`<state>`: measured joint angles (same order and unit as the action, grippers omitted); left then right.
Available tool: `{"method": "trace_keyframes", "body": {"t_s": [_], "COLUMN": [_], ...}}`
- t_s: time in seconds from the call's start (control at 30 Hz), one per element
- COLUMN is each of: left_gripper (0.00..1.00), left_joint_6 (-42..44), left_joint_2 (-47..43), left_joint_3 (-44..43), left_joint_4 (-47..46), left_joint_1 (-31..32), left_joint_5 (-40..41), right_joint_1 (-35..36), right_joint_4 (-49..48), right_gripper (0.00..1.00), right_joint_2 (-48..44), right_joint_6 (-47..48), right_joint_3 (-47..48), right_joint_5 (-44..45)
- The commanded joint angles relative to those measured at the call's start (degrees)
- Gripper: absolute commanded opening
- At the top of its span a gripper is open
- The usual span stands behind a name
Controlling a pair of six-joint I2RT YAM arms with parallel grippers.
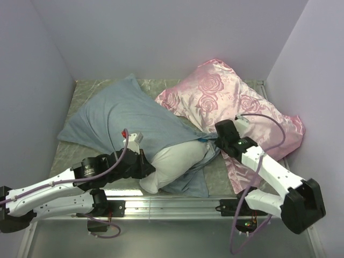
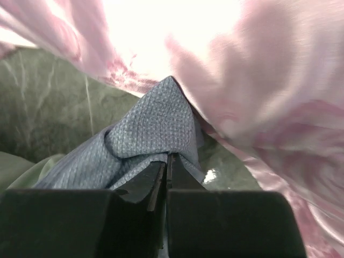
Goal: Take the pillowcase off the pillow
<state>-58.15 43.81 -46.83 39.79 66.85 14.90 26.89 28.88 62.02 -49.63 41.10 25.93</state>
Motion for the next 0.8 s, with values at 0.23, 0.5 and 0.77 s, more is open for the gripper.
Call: {"method": "trace_keyframes", "body": {"t_s": [0.23, 0.5, 0.77], "left_gripper": [0.01, 0.22, 0.01], "left_joint_6": [6.2, 11.04, 12.27], "left_joint_2": [1.89, 6.81, 7.34], "left_joint_3": [-9.15, -15.39, -16.1], "left_joint_4": [5.82, 6.7, 4.15], "left_joint_1": [0.04, 0.74, 0.74], "left_joint_5": [0.31, -0.13, -1.8], "right_joint_1": [3.25, 3.95, 3.25], "right_joint_4": [-19.46, -29.25, -30.19], "right_gripper": [0.0, 0.29, 0.55], "right_joint_2": [4.87, 6.35, 9.86], "right_joint_6": [4.71, 8.14, 12.61], "right_joint_3": [-8.48, -10.35, -3.93], "right_joint_5": [-12.91, -22.16, -21.7]}}
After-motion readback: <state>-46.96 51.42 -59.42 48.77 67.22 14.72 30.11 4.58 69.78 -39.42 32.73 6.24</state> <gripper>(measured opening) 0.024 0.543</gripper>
